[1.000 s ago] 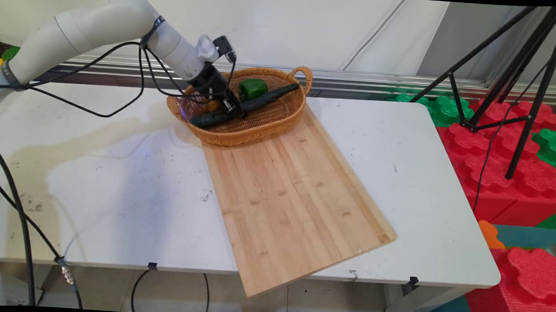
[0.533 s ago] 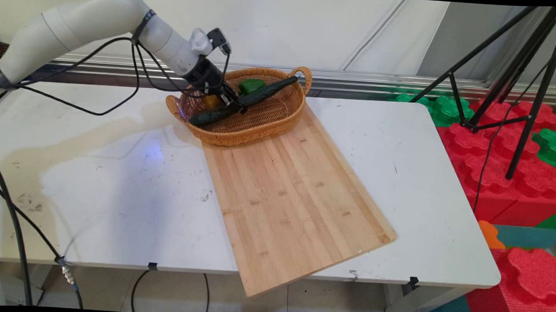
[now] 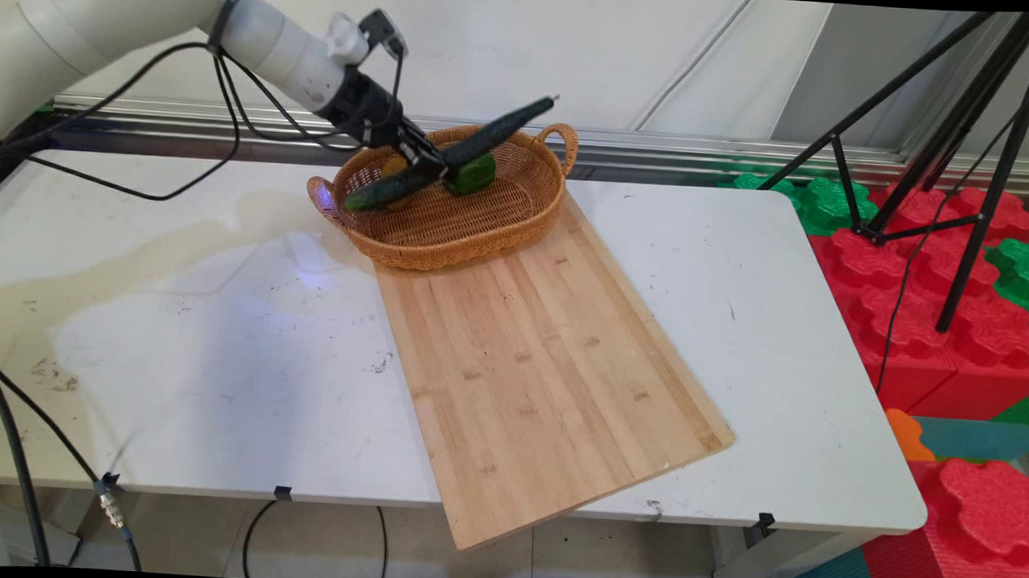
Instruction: Place the picked object on the cutting board
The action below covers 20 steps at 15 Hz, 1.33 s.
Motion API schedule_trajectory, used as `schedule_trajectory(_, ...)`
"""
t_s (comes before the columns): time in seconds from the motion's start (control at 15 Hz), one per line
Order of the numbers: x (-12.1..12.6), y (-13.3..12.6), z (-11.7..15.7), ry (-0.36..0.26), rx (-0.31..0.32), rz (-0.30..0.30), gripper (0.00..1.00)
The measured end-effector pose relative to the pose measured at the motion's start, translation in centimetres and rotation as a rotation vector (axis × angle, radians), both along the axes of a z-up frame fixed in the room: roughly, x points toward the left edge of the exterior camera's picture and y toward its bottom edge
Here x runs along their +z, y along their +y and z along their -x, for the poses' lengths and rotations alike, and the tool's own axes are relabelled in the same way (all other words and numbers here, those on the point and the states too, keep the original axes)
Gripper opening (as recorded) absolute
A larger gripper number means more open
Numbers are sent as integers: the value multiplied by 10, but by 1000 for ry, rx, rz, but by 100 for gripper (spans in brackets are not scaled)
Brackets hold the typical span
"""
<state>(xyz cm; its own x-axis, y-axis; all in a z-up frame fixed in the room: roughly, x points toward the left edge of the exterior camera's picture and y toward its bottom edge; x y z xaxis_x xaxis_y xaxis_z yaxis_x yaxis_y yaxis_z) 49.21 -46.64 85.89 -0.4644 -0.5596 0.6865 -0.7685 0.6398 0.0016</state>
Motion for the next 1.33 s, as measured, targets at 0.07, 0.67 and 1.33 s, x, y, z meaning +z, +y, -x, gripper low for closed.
schedule_trajectory(0.07,8,3,-1,17,6,13,0)
schedule_trajectory(0.67,79,46,0,125,1,73,0)
schedule_trajectory(1.33,110,127,34,151,-102,-17,0)
